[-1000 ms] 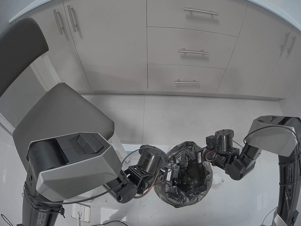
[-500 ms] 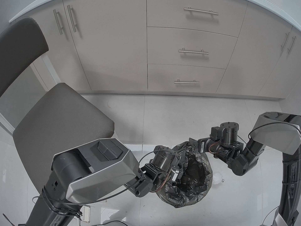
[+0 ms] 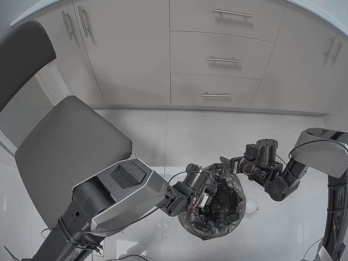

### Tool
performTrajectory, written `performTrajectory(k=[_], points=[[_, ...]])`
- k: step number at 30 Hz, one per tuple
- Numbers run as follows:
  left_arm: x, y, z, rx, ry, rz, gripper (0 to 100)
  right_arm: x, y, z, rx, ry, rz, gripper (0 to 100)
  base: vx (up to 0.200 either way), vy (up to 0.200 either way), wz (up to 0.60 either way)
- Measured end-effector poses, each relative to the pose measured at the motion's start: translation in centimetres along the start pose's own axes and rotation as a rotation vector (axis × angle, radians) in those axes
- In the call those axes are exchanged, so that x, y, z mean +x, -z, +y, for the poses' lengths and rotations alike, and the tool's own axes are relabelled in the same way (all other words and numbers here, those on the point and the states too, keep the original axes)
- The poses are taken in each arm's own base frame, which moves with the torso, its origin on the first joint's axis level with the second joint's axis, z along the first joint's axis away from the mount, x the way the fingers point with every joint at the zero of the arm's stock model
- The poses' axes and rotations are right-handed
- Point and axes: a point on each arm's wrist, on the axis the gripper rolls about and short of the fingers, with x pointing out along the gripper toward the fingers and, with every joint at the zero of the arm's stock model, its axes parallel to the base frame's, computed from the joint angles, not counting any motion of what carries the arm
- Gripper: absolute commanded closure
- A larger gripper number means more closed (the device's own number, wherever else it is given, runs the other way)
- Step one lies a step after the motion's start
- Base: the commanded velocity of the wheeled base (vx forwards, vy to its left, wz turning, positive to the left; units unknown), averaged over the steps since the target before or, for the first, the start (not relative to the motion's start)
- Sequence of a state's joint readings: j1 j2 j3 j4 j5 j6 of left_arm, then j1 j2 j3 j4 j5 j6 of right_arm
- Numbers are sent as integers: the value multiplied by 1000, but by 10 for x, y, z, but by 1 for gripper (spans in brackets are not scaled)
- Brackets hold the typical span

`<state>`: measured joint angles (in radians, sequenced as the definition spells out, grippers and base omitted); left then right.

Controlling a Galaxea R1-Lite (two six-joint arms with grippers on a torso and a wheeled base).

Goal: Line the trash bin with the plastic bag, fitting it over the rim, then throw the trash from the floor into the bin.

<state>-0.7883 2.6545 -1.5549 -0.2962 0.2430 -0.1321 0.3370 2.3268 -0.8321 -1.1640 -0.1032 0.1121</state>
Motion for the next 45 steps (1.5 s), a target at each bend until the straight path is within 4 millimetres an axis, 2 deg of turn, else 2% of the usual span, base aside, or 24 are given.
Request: performTrajectory(k=[4,9,13,18,29,32,38,45], points=[[2,-13,1,-42,-9,30,0,0,0,0,0,0,-1,0,0,0,0],[6,-33,12,-87,-27,22,0,0,0,-1,0,1,-1,0,0,0,0],[15,-41,23,-113,-45,17,0,0,0,-1,-1,1,-2,0,0,0,0],[25,-42,32,-130,-62,34,0,0,0,0,-1,1,-2,0,0,0,0],[30,-36,34,-162,-72,68,0,0,0,-1,-1,2,-2,0,0,0,0],[25,-38,29,-196,-69,77,0,1,0,-1,-2,3,-1,0,0,0,0],[0,-41,4,-262,-40,107,0,0,1,-1,-4,3,1,0,0,0,0],[-24,-25,-15,-237,-25,173,0,0,1,-1,-5,3,2,0,0,0,0]])
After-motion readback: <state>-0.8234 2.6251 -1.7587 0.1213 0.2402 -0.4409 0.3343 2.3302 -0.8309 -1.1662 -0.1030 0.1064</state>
